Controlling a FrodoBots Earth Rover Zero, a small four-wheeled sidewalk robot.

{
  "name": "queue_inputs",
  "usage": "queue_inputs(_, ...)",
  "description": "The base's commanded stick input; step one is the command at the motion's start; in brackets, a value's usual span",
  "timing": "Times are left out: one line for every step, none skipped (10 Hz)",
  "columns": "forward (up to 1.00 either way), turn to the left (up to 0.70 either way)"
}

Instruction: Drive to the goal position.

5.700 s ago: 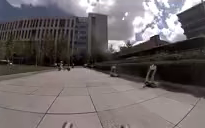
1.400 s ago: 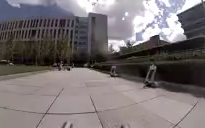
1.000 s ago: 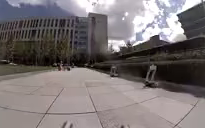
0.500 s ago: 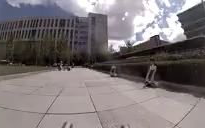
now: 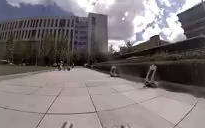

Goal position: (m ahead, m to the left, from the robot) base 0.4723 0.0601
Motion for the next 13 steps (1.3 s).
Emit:
queue_inputs(0.05, 0.0)
queue_inputs(0.05, 0.0)
queue_inputs(0.05, 0.0)
queue_inputs(0.05, 0.0)
queue_inputs(0.05, 0.0)
queue_inputs(0.05, 0.0)
queue_inputs(0.05, 0.0)
queue_inputs(0.05, 0.0)
queue_inputs(0.05, 0.0)
queue_inputs(0.05, 0.0)
queue_inputs(0.05, 0.0)
queue_inputs(0.05, 0.0)
queue_inputs(0.05, 0.0)
